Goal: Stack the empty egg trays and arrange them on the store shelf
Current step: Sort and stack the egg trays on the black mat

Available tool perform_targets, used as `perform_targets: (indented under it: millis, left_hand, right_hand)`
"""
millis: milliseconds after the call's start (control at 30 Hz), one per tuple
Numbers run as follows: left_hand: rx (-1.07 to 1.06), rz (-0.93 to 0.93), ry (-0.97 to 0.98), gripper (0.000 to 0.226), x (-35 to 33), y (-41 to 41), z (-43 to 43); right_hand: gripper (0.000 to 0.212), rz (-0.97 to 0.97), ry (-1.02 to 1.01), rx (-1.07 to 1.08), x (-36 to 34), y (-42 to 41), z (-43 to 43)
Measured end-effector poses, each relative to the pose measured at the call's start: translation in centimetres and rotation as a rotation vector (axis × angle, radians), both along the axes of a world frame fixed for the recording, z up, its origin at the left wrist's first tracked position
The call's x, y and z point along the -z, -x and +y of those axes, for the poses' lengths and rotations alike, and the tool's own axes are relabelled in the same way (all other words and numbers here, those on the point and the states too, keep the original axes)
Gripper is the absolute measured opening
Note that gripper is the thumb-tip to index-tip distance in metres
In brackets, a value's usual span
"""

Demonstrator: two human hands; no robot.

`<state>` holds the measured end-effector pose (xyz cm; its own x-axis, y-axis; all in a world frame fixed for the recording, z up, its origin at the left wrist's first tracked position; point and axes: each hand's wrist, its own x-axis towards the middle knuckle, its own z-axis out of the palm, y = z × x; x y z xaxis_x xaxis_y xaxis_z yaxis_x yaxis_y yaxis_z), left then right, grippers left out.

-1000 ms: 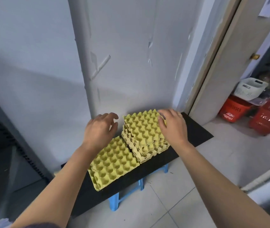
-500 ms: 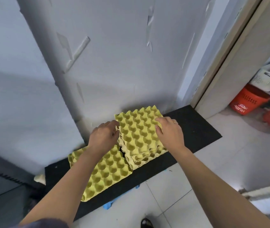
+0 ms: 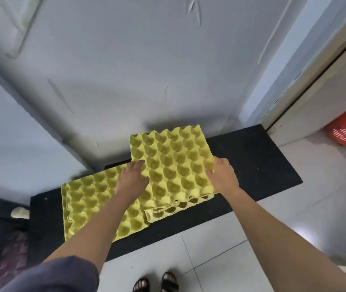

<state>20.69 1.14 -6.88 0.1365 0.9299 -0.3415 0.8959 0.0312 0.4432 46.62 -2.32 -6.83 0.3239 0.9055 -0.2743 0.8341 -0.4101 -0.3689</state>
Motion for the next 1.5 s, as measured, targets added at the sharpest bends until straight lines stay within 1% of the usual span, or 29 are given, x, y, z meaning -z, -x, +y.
perform_targets:
  millis: [67,167,267,367,433,500,533,600,667,767,967,1167,1267,1400,1500]
  left_hand:
    - [-0.075,-0.019,0.028,0.068,1.6,-0.6,0.9]
    - [-0.145,-0.051,0.059,0.075,3.8,-1.2,2.1]
    - [-0.269,-0.205,0.116,0.079,5.4,-1.7,2.8]
    - [-0.328,-0.291,0.134,0.085,6.4,-2.1,2.4]
    - [-0.427,-0.381,0.148,0.091,6.8,-2.0,2.2]
    - [-0.512,-0.448,0.158,0.088,7.1,-2.0,2.1]
    - [-0.537,-0.455,0.161,0.084,6.9,-2.0,2.1]
    - [-0.566,-0.483,0.160,0.081,6.5,-1.9,2.0]
    - [-0.567,-0.532,0.141,0.082,5.7,-1.7,2.3]
    - [-0.529,-0.544,0.108,0.080,4.3,-1.3,3.0]
    - [-0.569,-0.536,0.069,0.062,1.7,-0.5,3.6]
    - [-0.475,-0.504,-0.038,0.052,-2.0,1.0,2.7]
    - [-0.440,-0.536,-0.075,0.048,-4.6,2.3,2.0]
    - [-0.381,-0.564,-0.133,0.053,-8.4,4.2,0.8]
    - [-0.377,-0.538,-0.148,0.064,-11.5,5.5,-0.7]
  right_hand:
    - [0.043,0.017,0.054,0.029,2.0,-0.9,1.0]
    - [0.055,0.042,0.159,0.105,4.6,-1.5,2.3]
    - [0.063,0.127,0.200,0.201,6.6,-1.7,3.3]
    - [0.071,0.142,0.182,0.273,7.8,-1.8,3.7]
    - [0.075,0.171,0.188,0.331,7.9,-1.8,3.8]
    - [0.063,0.195,0.174,0.360,7.9,-1.8,3.8]
    - [0.055,0.205,0.153,0.368,7.9,-1.8,3.8]
    - [0.047,0.231,0.099,0.371,7.4,-1.7,3.5]
    - [0.045,0.261,0.047,0.381,6.6,-1.5,3.3]
    - [0.046,0.270,-0.009,0.414,4.6,-1.1,3.5]
    - [0.042,0.189,-0.062,0.365,1.2,-0.6,3.7]
    - [0.045,0.140,-0.104,0.312,-1.9,1.0,2.5]
    - [0.045,0.119,-0.157,0.304,-4.4,2.2,1.9]
    - [0.053,0.098,-0.265,0.288,-7.8,3.9,0.8]
    - [0.051,0.101,-0.325,0.269,-10.4,5.4,-0.4]
